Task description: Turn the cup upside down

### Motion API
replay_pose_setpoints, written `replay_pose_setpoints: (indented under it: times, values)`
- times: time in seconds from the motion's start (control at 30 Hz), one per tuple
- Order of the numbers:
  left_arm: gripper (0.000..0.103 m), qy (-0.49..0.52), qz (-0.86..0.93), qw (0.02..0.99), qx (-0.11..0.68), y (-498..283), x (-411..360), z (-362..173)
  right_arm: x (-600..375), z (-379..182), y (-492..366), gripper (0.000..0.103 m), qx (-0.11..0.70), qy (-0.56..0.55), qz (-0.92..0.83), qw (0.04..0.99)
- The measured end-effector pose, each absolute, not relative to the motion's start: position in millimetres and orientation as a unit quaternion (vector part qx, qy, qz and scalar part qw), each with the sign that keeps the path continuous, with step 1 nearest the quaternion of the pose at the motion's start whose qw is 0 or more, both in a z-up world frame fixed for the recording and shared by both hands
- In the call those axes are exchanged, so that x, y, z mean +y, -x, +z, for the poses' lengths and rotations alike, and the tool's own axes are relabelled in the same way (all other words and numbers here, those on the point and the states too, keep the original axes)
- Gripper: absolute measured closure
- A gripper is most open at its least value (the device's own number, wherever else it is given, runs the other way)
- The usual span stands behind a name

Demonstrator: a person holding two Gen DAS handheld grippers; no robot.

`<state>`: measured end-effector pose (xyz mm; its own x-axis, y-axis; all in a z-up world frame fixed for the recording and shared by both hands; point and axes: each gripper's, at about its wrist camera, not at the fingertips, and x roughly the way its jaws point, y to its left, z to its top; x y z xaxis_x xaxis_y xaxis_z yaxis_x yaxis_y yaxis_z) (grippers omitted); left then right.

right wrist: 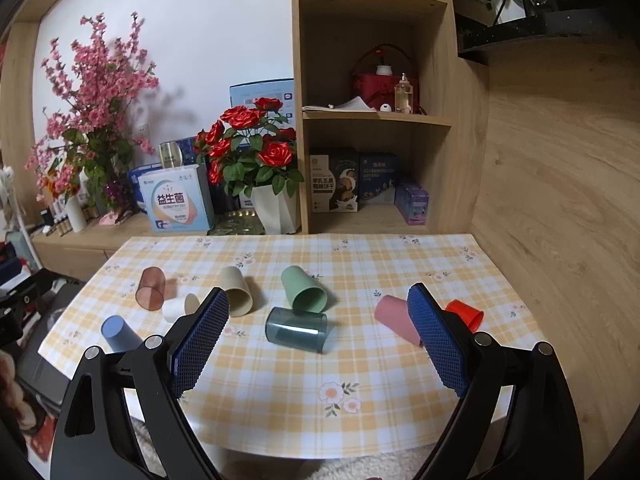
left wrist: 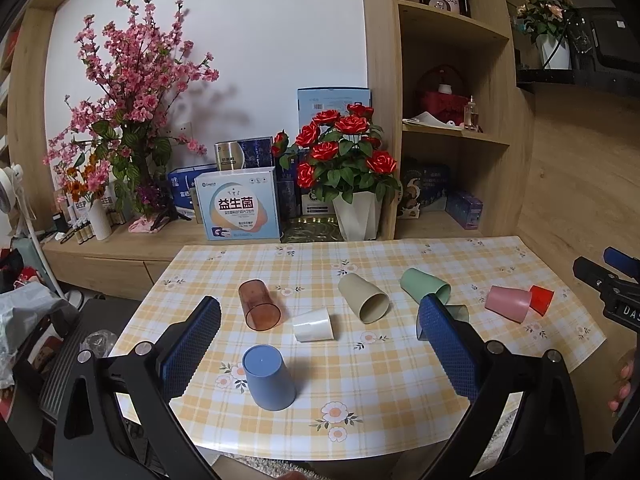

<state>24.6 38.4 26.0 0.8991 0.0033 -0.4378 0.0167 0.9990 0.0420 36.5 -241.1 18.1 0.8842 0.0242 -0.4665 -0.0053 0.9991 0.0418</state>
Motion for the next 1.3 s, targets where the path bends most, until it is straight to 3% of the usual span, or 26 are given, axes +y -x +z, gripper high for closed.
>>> replay_pose_setpoints:
  times: [1.3]
  values:
    - [0.006,-0.020,-0.013,0.976,0.216,-20.9,39.0,30.8,-243.0,20.9,-33.9,0.015,0.242,-0.023,0.005,0.970]
